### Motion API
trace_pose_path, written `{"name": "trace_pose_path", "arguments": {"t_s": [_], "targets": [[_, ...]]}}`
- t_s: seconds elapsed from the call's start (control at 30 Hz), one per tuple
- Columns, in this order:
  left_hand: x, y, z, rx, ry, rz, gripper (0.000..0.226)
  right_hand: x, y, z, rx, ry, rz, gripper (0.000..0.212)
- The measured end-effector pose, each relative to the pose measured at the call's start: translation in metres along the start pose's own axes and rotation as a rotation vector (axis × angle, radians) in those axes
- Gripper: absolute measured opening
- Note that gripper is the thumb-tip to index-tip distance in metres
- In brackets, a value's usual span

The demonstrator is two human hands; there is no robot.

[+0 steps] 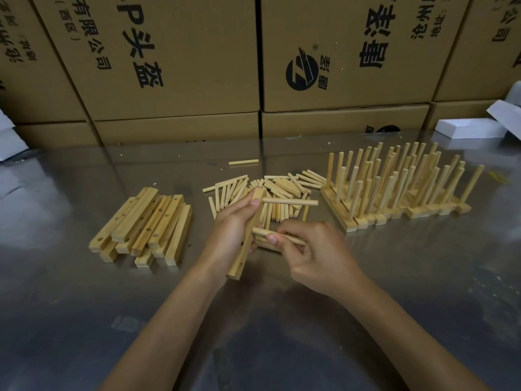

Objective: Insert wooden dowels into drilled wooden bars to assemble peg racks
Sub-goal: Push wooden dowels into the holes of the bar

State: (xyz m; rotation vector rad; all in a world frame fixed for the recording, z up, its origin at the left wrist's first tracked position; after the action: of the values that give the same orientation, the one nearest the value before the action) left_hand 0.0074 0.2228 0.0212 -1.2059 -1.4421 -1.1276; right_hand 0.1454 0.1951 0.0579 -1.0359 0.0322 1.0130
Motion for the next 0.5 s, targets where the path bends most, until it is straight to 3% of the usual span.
{"name": "trace_pose_path", "arguments": {"t_s": [0.2, 0.5], "targets": [[-0.001, 0.005, -0.001, -0.072, -0.002, -0.025, 0.031, 0.010, 0.006, -0.001, -0.047, 0.122, 0.198, 0.032], [-0.004, 0.008, -0.002, -0.062, 0.021, 0.064, 0.034, 0.015, 0.014, -0.005, -0.080, 0.211, 0.201, 0.037]]}}
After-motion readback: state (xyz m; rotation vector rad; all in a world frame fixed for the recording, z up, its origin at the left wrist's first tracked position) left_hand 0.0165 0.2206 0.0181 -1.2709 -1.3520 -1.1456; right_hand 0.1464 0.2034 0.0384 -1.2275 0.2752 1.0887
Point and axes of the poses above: each hand's wrist, its own z-axis towards the middle knuckle, its own y-axis out of the palm, x = y × z, the point moved 9 cm from there along z, towards the middle knuckle, and after that the axes turned 6 degrees about -y, right-handed, at the moved point
